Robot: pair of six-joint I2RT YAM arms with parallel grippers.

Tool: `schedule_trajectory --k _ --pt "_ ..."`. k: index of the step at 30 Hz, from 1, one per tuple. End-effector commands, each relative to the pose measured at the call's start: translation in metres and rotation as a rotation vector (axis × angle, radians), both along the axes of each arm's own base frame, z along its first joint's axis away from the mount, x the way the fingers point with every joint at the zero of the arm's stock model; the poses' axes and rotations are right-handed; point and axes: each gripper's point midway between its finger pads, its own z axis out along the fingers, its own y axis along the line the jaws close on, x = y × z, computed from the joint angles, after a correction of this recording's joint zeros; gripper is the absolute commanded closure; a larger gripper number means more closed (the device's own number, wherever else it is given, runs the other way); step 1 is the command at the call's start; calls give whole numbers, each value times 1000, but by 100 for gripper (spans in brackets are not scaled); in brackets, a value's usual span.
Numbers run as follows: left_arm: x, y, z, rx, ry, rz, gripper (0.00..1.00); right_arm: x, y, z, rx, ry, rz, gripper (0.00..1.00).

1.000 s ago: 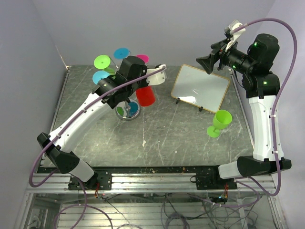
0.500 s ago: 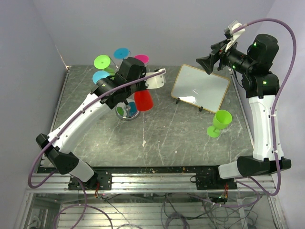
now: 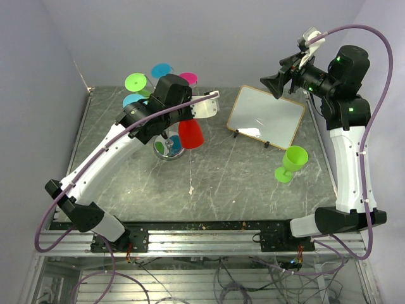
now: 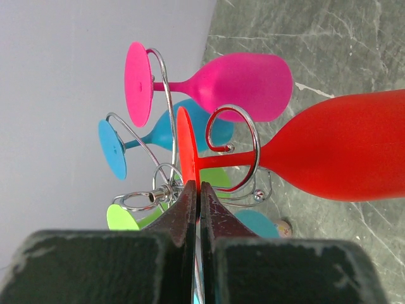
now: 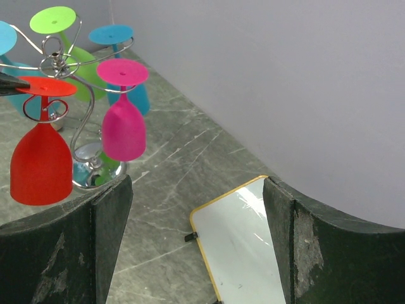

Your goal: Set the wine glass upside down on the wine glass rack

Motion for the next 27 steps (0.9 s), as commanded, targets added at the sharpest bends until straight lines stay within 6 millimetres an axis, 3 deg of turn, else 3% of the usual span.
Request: schedule_trajectory --k 1,27 --pt "-11 1 25 -41 -34 -34 93 2 -2 1 4 -9 4 16" --pt "-15 -22 29 -118 -1 -118 93 4 -3 -4 1 -4 0 16"
